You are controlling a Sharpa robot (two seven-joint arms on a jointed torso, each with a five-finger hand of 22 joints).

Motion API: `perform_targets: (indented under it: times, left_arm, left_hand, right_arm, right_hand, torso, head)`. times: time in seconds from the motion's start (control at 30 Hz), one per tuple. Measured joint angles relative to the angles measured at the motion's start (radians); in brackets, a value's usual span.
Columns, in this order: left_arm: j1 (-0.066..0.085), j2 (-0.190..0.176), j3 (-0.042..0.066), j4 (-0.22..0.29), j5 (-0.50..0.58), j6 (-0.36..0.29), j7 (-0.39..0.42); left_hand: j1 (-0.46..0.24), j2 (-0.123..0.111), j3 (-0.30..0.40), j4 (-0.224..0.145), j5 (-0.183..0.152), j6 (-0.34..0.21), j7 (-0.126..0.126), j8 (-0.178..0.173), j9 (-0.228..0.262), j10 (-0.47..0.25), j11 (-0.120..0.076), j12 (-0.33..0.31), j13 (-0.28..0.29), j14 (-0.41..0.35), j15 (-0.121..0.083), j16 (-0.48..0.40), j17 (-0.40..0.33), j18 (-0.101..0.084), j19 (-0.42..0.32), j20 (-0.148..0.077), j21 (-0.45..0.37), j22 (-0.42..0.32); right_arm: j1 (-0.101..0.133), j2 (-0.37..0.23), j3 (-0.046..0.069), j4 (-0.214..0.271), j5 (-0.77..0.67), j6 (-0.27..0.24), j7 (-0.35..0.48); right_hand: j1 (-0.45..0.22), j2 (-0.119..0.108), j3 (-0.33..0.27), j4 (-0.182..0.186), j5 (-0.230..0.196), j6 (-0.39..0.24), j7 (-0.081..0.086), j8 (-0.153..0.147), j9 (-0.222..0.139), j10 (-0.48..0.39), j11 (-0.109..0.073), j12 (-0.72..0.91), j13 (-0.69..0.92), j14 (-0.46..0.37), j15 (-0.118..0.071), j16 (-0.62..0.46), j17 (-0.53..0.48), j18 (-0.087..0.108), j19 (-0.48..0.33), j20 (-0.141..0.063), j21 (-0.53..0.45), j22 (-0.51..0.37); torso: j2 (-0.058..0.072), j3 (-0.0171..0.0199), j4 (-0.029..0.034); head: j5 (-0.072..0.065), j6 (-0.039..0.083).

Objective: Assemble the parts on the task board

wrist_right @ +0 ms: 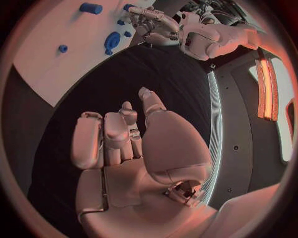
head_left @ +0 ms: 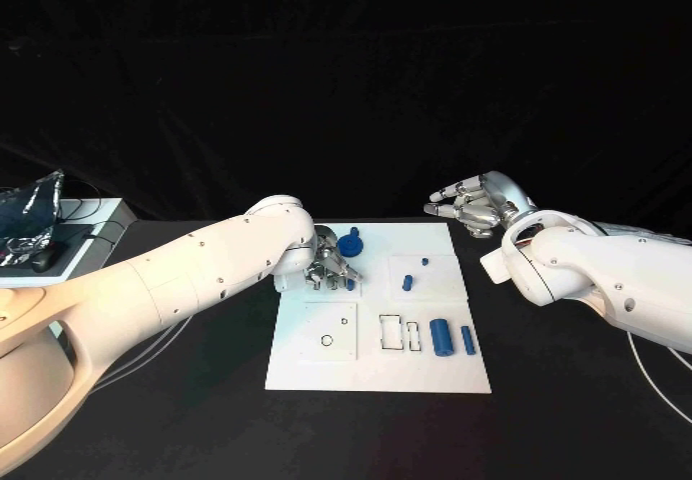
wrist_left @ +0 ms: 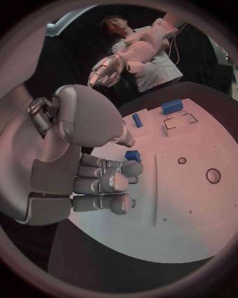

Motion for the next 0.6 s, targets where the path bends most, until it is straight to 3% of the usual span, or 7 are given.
perform_targets:
  times: [0.27, 0.6]
  left_arm:
    - [0.0, 0.001, -0.002, -0.003, 0.001, 0.001, 0.004]
    - [0.0, 0.008, -0.005, -0.014, 0.008, 0.003, 0.012]
  left_hand:
    - [0.009, -0.009, 0.023, -0.006, 0.0, 0.0, 0.0, 0.0, 0.004, 0.0, 0.0, 0.004, -0.006, 0.0, 0.0, 0.0, 0.006, 0.0, 0.0, 0.0, 0.0, 0.009]
    - [-0.009, -0.054, 0.223, -0.059, 0.0, -0.003, -0.004, 0.0, 0.012, -0.004, -0.003, 0.008, -0.014, 0.0, 0.0, 0.0, 0.008, 0.0, 0.004, -0.004, -0.008, 0.027]
  right_arm:
    - [0.0, 0.004, 0.0, -0.002, -0.002, 0.001, -0.004]
    - [0.0, 0.007, 0.0, -0.004, -0.003, 0.002, -0.007]
  right_hand:
    - [0.0, 0.0, 0.0, 0.0, 0.0, 0.0, 0.0, 0.0, 0.0, 0.0, 0.0, 0.0, 0.0, 0.0, 0.0, 0.0, 0.0, 0.0, 0.0, 0.0, 0.0, 0.0]
    - [-0.004, 0.004, 0.0, 0.0, 0.0, 0.0, 0.0, 0.0, 0.0, 0.0, 0.0, 0.0, 0.002, 0.0, 0.0, 0.0, 0.0, 0.0, 0.0, 0.0, 0.0, 0.0]
  torso:
    - [0.001, 0.0, 0.0008]
    - [0.002, -0.0007, 0.0002]
  head:
    - [0.002, 0.002]
    - [0.003, 0.001]
